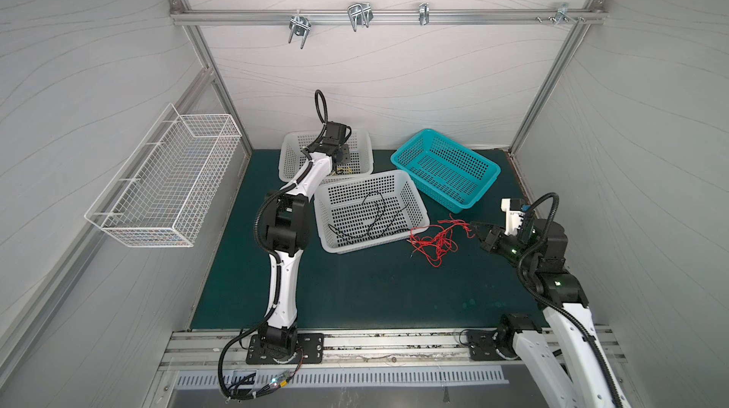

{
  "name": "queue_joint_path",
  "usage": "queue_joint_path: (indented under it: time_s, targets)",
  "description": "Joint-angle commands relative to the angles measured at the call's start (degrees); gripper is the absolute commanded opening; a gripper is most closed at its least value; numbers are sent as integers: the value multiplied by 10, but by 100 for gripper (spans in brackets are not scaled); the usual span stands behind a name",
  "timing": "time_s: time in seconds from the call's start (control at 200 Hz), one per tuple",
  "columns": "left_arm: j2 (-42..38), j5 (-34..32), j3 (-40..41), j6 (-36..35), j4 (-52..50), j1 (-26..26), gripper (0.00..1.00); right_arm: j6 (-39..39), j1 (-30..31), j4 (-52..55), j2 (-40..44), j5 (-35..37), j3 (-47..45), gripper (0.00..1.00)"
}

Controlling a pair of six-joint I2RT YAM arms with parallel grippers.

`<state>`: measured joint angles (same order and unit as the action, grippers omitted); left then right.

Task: Untangle and sort cables by color
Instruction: Place the cable into the container, then untie the cable.

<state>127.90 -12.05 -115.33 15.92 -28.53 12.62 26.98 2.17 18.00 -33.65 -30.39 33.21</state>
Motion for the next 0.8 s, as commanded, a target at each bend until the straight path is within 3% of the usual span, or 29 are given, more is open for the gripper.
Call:
queue_joint_path:
  time_s: [0.0,0.075,0.185,0.375,0.69,0.795]
  targets:
    - [-40,29,12,-1,22,-2,51,-8,3,-16,15,-3,3,0]
    - [-63,39,37,-8,38,3,64,-8,3,-25,21,-16,4,0]
    - [-95,49,66,-32,52,21,72,-6,3,-44,33,-42,3,0]
    - [-159,78,138,-79,93,65,73,-6,3,-43,59,-34,16,0]
    - [-276,194,280,-192,149,165,70,-8,2,1,82,50,57,0]
    - [-313,262,329,-210,165,191,70,-2,3,-4,80,70,61,0]
